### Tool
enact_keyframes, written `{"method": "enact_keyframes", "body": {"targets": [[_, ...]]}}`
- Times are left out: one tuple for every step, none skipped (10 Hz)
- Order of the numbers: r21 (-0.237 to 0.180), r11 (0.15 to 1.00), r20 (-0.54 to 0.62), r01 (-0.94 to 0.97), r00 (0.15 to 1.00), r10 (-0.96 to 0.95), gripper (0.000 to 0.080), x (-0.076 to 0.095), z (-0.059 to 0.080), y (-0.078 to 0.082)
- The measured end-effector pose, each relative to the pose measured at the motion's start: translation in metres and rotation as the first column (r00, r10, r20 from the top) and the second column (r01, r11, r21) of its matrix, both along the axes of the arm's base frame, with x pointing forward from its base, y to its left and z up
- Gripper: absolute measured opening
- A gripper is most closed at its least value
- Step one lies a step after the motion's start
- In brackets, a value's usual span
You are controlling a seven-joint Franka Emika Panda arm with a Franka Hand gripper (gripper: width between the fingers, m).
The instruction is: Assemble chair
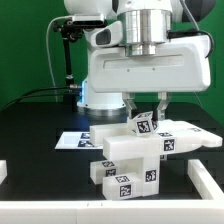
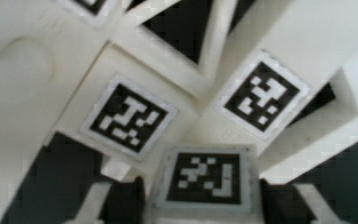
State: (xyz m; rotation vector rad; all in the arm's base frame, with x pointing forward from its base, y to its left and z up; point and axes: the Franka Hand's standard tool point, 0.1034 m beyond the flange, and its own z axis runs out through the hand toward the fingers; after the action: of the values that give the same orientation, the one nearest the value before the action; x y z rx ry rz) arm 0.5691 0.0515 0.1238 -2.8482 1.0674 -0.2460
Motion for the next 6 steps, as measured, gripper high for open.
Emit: {"method": "enact_keyframes", "body": {"targets": [[0.017, 0.997, -0.002, 0.079, 0.997, -0.079, 0.0300, 0.0005, 0.0001, 0.0007], [0.055, 0.979, 0.013, 0.199, 0.980, -0.200, 0.0299, 0.0032, 0.0009, -0.0013], [0.060, 0.976, 0.033, 0.211, 0.976, -0.213, 0.0299, 0.0043, 0.0009, -0.0028], [0.055, 0.981, 0.034, 0.188, 0.981, -0.190, 0.0301, 0.0044, 0.0010, -0.0023], [0.043, 0.990, 0.039, 0.135, 0.990, -0.137, 0.0301, 0.0049, 0.0013, -0.0031], [0.014, 1.000, 0.053, 0.012, 0.999, -0.012, 0.0515, 0.0085, 0.0039, -0.0066]]}}
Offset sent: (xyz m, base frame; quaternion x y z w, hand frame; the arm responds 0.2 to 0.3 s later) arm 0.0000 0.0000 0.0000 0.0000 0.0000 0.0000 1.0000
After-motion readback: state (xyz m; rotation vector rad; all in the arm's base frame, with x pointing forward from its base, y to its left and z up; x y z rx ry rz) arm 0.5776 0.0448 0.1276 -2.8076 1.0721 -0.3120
